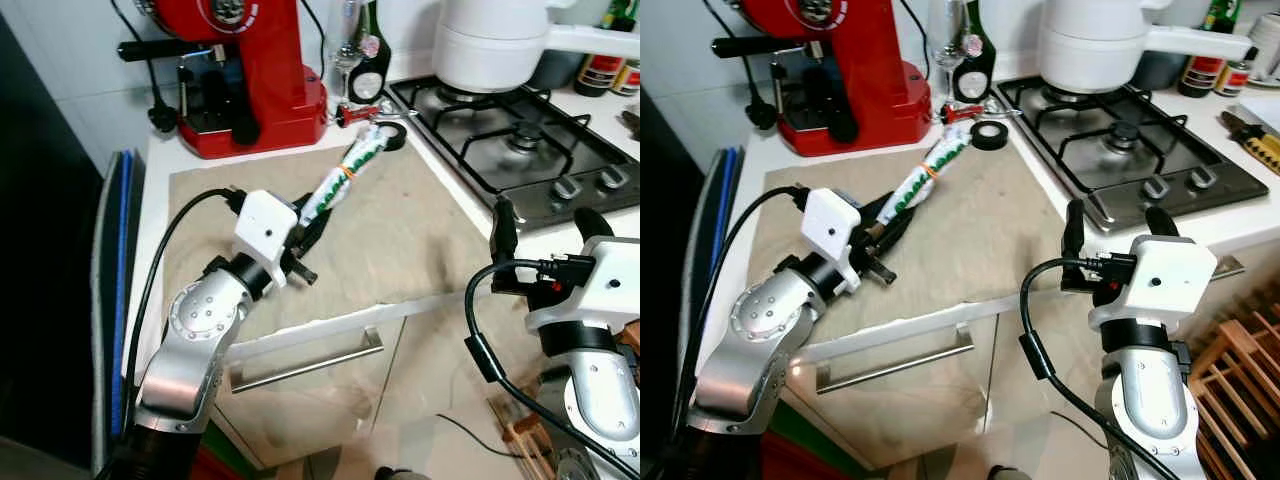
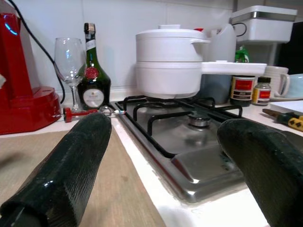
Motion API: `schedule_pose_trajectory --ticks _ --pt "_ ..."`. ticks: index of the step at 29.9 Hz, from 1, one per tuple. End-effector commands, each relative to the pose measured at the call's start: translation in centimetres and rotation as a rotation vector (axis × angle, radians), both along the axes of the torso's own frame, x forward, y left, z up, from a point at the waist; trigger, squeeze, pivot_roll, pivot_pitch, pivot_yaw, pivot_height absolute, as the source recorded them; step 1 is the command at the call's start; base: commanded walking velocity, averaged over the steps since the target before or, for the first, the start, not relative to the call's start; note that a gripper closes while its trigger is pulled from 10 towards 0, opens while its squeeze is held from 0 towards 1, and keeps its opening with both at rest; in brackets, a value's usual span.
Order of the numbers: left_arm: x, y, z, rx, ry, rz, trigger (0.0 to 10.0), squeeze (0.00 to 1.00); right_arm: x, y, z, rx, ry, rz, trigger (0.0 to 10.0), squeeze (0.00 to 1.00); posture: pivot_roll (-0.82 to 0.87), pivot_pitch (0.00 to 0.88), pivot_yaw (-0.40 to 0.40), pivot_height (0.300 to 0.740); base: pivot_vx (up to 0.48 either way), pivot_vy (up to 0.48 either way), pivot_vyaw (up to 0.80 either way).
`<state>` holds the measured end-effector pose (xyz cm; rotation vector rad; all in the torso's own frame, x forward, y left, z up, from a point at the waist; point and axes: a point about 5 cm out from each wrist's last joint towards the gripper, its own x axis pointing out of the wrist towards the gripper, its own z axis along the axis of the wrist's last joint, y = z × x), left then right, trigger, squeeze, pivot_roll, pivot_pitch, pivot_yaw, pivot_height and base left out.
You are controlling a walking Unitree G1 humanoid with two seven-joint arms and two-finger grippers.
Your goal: Restocking fridge
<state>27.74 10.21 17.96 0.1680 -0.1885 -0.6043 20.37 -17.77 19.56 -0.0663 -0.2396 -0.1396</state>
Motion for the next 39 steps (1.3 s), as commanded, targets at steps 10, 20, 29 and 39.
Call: schedule_pose_trajectory --ticks 10,20,29,39 --pt "-0.2 0.3 0.2 0.018 -0.006 0.032 10.0 0.00 0.3 -0.3 -0.3 -0.017 0.021 -0.012 10.0 0.00 0.02 0.013 0.060 0.740 0.000 0.000 -0.24" --pt "0.0 0.2 0.3 0.021 -0.004 0.048 10.0 0.00 0.6 -0.1 -0.2 -0.018 0.024 0.000 10.0 0.00 0.02 0.014 0.060 0.740 0.000 0.000 -0.80" --pt "0.0 0.1 0.5 0.016 -0.008 0.041 10.0 0.00 0.8 0.0 -0.2 -0.012 0.023 0.002 10.0 0.00 0.02 0.011 0.063 0.740 0.000 0.000 -0.80" --pt "-0.1 0.5 0.5 -0.018 0.013 0.064 10.0 0.00 0.9 0.1 -0.3 -0.009 0.031 0.010 10.0 0.00 0.03 0.013 0.054 0.740 0.000 0.000 -0.80"
